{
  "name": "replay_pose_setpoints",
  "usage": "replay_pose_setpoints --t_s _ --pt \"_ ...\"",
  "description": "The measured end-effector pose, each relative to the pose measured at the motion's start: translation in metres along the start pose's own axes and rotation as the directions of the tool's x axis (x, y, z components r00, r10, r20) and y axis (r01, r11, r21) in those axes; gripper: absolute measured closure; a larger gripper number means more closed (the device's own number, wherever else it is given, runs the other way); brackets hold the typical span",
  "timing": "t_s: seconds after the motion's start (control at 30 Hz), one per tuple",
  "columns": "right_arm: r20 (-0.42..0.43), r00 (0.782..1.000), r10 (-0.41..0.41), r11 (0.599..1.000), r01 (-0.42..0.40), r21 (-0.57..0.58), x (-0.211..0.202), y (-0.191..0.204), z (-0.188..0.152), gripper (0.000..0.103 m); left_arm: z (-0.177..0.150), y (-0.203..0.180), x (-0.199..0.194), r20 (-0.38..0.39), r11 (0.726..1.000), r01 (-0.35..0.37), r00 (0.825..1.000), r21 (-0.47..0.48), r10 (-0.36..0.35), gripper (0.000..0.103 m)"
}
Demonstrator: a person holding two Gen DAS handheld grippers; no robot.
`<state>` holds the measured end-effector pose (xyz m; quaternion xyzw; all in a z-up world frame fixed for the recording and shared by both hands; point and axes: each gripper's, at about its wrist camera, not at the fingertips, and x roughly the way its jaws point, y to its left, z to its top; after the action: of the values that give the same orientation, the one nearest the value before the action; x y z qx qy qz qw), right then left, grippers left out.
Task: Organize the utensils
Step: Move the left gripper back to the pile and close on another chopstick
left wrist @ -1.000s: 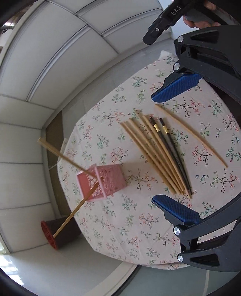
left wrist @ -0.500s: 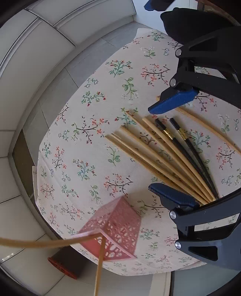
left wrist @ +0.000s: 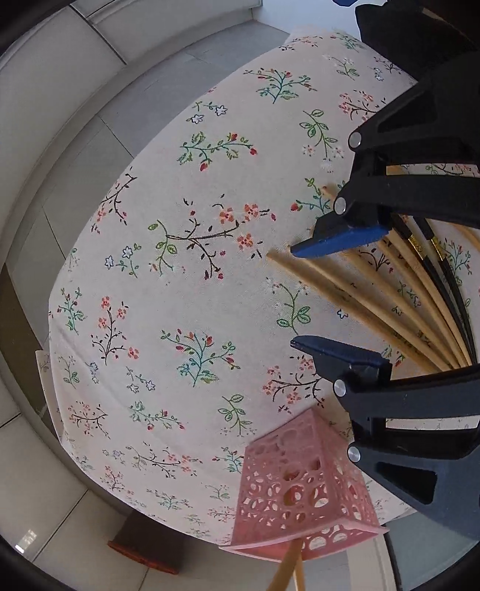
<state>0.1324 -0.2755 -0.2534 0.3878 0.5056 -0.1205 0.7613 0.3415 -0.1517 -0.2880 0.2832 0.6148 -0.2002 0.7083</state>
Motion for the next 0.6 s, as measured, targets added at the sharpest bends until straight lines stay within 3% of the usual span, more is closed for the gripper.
replay_pose_setpoints --t_s 0.07,0.13,0.33,0.43,0.6 --pt "-0.008 1.000 0.001 1.000 -0.001 -0.004 0.002 0.001 0.000 0.007 0.004 0.002 0.004 -0.023 1.000 0.008 1.000 0.011 -0.008 0.074" --pt "-0.014 1.000 0.001 1.000 -0.001 -0.006 0.004 0.002 -0.001 0.007 0.009 0.002 0.010 -0.045 0.999 0.011 0.999 0.030 -0.010 0.080" --pt "-0.034 0.999 0.001 1.000 -0.001 0.007 0.007 0.002 -0.003 0.007 0.010 0.005 0.018 -0.052 0.998 0.022 0.998 0.052 -0.019 0.082" --pt "-0.059 0.998 -0.013 1.000 0.013 0.004 0.012 0.006 -0.005 0.007 0.006 0.007 0.019 -0.038 0.997 0.056 0.998 0.051 -0.054 0.091" --pt "-0.119 0.992 -0.041 0.999 0.042 0.005 0.029 0.017 -0.006 0.007 -0.012 0.006 0.012 0.067 0.999 0.020 0.998 0.043 -0.023 0.092"
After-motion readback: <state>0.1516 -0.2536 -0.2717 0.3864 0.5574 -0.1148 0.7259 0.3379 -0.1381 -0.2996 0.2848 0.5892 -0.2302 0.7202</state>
